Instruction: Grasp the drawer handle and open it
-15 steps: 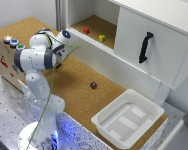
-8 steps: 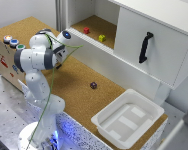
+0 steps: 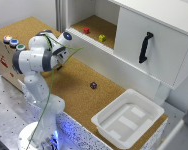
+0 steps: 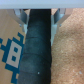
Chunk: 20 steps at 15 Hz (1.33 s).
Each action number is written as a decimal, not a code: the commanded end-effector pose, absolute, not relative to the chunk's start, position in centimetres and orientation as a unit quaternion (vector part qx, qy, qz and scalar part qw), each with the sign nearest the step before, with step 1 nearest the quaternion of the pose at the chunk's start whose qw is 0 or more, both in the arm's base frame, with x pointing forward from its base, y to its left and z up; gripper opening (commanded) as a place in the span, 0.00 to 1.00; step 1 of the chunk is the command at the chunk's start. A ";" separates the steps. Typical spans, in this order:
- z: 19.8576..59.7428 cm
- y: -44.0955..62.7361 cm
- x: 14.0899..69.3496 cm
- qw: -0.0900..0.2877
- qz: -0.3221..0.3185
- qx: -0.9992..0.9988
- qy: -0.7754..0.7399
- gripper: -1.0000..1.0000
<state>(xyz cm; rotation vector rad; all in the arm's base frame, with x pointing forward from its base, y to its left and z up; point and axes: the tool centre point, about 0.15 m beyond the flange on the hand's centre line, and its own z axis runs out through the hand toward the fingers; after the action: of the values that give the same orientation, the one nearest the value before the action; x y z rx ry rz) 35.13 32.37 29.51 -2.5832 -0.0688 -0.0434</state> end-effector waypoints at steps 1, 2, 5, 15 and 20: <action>27.1 27.2 33.2 0.281 -0.021 -0.959 -0.017 0.00; 26.8 26.5 33.2 0.285 -0.018 -0.958 -0.015 0.00; 26.1 23.8 33.6 0.294 -0.005 -0.956 -0.011 0.00; 27.7 16.0 34.4 0.242 -0.002 -0.970 0.014 0.00; 29.4 16.6 34.9 0.234 0.002 -0.972 -0.012 1.00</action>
<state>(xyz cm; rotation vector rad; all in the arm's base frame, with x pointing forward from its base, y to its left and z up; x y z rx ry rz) 35.28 18.07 29.28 -2.6550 0.0332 0.0027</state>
